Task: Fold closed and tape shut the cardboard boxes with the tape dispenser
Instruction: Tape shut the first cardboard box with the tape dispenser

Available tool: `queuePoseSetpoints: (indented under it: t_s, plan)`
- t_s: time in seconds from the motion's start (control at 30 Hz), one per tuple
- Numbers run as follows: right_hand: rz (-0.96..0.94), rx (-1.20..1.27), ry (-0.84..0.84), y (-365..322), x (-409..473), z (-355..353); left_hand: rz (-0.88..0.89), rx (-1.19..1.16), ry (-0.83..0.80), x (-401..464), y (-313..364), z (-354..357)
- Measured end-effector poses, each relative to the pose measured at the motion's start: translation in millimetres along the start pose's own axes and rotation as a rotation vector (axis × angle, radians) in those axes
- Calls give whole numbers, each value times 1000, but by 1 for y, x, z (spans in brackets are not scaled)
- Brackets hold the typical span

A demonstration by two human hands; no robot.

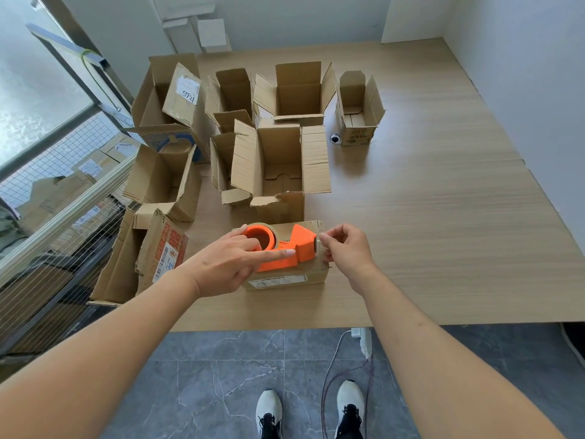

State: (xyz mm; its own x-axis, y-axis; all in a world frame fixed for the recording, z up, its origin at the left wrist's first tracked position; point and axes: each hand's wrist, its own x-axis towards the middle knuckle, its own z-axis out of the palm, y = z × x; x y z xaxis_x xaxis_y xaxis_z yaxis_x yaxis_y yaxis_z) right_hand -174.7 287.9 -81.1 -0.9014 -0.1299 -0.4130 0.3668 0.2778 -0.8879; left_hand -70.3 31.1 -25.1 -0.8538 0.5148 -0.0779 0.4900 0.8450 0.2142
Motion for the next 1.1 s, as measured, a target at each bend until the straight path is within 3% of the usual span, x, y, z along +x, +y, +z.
queuePoseSetpoints:
  t_s: [0.2, 0.43, 0.63, 0.93, 1.1]
  plan:
    - [61, -86, -19, -2, 0, 1, -5, 22, 62, 6, -2, -2]
    - [-5, -257, 9, -4, -5, 6, -73, -86, 96, 9, 7, -16]
    - [86, -110, -29, -3, -3, 4, -154, -301, 86, 17, 8, -18]
    - [133, -34, -65, 1, 4, -1, -246, -455, 183, 30, 2, -24]
    - [138, 11, -59, 12, 4, -1, -281, -504, 131, 25, -3, -25]
